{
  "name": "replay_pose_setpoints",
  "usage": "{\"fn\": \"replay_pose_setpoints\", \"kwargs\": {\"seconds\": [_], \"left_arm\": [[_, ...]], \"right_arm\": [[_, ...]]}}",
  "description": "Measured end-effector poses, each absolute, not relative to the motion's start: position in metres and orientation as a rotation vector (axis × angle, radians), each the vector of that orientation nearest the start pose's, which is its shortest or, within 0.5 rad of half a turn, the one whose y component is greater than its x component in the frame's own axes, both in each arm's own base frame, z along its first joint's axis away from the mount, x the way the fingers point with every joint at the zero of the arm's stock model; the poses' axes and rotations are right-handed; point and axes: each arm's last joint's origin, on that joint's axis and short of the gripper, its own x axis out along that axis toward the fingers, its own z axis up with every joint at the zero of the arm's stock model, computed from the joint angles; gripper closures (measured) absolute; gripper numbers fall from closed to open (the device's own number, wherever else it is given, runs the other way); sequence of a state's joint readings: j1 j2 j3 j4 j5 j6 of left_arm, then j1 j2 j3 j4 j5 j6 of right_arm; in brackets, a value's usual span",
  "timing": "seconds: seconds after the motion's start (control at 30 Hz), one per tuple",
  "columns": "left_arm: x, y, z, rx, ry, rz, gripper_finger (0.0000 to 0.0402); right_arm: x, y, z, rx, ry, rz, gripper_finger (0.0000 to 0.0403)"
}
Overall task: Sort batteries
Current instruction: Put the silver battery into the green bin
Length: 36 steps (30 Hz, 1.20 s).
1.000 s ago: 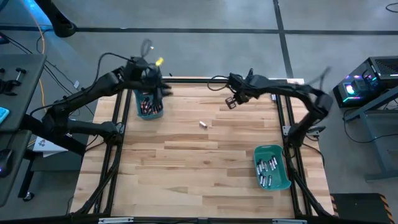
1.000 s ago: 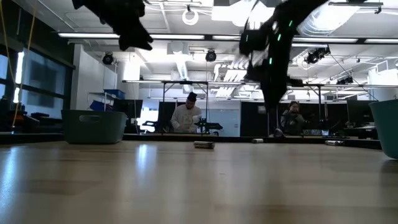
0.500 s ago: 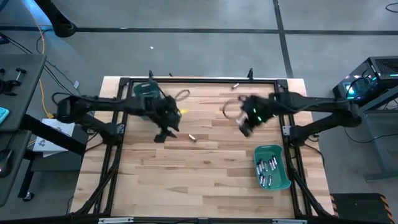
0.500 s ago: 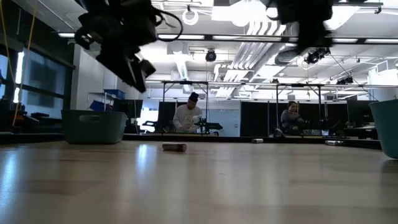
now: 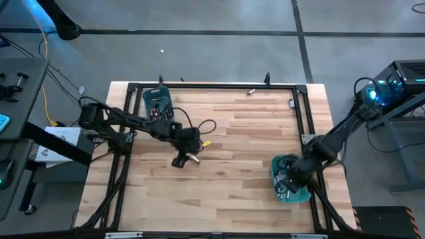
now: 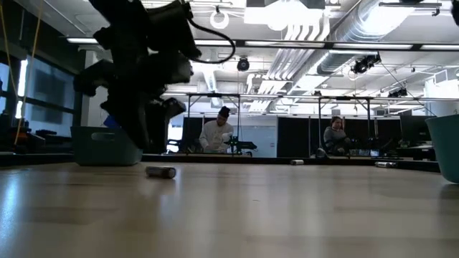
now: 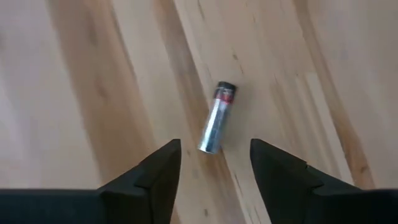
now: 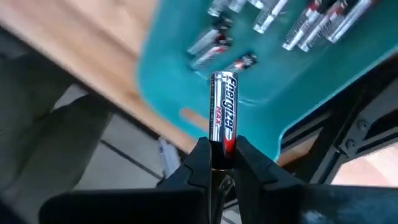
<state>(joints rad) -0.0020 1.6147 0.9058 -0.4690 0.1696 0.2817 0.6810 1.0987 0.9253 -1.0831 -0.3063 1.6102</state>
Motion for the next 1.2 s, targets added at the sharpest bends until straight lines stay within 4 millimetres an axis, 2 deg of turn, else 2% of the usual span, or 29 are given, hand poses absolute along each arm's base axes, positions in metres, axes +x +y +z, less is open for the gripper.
{"fn": "replay_pose_setpoints", "kwargs": {"seconds": [0.2,0.4,0.57,0.87,1.0,1.2], "left_arm": [[0.297,-0.024,0.14,0.175,1.225,-0.376,0.0184],[0.298,-0.043,0.121,0.281,1.302,-0.345,0.0192],[0.297,-0.05,0.12,0.255,1.311,-0.31,0.0243],[0.298,-0.052,0.12,0.031,1.329,-0.231,0.0365],[0.301,-0.053,0.122,-0.062,1.333,-0.189,0.0369],[0.323,-0.05,0.145,-0.162,1.291,-0.148,0.0369]], "right_arm": [[0.126,0.13,0.232,1.063,1.601,-0.431,0.0381],[0.125,0.13,0.224,1.07,1.585,-0.454,0.0361],[0.126,0.129,0.224,1.068,1.543,-0.471,0.033],[0.128,0.126,0.224,1.055,1.488,-0.506,0.0211],[0.131,0.124,0.241,1.059,1.348,-0.504,0.0194],[0.132,0.113,0.298,0.972,1.012,-0.566,0.0192]]}}
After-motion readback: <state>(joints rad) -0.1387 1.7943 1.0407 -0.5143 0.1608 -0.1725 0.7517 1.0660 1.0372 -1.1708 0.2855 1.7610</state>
